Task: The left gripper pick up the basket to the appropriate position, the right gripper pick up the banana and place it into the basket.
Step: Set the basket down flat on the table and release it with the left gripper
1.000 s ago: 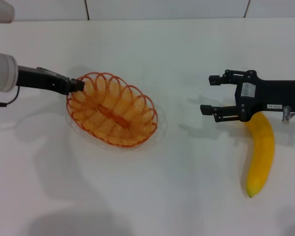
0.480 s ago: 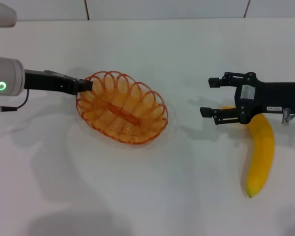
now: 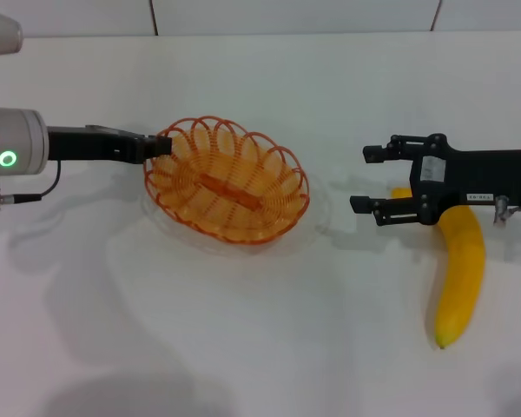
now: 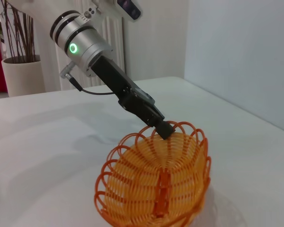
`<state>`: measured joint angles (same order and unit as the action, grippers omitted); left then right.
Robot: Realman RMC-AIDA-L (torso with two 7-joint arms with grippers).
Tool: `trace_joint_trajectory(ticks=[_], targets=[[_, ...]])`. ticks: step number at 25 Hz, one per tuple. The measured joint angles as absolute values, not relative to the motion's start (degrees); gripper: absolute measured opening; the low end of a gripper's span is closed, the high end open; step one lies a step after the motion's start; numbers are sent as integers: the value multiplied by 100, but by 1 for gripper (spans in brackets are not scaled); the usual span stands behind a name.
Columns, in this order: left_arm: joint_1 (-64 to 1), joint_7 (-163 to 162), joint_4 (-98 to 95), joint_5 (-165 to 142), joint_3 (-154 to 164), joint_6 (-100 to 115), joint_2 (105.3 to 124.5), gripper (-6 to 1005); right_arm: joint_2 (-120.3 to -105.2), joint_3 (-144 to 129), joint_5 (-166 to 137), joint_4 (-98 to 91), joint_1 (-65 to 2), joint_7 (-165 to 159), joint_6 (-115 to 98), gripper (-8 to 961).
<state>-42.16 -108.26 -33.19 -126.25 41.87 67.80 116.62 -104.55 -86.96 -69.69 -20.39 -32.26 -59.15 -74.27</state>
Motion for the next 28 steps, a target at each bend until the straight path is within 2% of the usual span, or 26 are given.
trace_joint_trajectory(ticks=[12,28], targets=[[-4118,-10664,-2994,-12226,4197,6644,11659,66,-10446,-8118,-6975,-2039,-3192,-5910,-7418,759],[-4102,-10674,-2674,-11886,4183,6528,11673,65,-10455,-8088,-7049,-2039,-3190,-5906,-7336,767]])
